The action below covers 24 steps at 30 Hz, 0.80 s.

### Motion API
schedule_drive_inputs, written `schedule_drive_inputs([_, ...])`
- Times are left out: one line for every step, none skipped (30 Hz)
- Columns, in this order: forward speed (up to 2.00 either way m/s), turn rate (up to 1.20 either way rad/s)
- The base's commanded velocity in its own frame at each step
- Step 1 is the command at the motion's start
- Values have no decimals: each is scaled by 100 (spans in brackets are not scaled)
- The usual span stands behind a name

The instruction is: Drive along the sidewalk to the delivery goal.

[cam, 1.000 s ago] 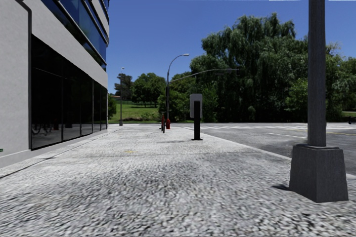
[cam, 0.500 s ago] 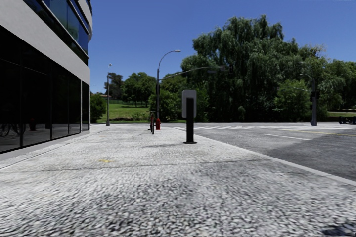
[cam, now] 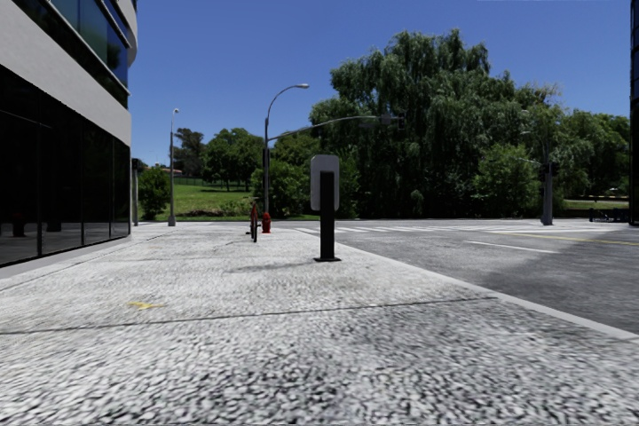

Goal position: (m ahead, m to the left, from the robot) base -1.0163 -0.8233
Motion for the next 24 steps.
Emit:
schedule_drive_inputs([0, 0])
schedule_drive_inputs([0, 0])
schedule_drive_inputs([0, 0])
schedule_drive_inputs([0, 0])
schedule_drive_inputs([0, 0])
schedule_drive_inputs([0, 0])
schedule_drive_inputs([0, 0])
schedule_drive_inputs([0, 0])
schedule_drive_inputs([0, 0])
schedule_drive_inputs([0, 0])
schedule_drive_inputs([0, 0])
schedule_drive_inputs([0, 0])
schedule_drive_inputs([0, 0])
schedule_drive_inputs([0, 0])
schedule_drive_inputs([0, 0])
schedule_drive_inputs([0, 0])
schedule_drive_inputs([0, 0])
schedule_drive_inputs([0, 0])
schedule_drive_inputs([0, 0])
schedule_drive_inputs([0, 0])
schedule_drive_inputs([0, 0])
schedule_drive_inputs([0, 0])
schedule_drive_inputs([0, 0])
schedule_drive_inputs([0, 0])
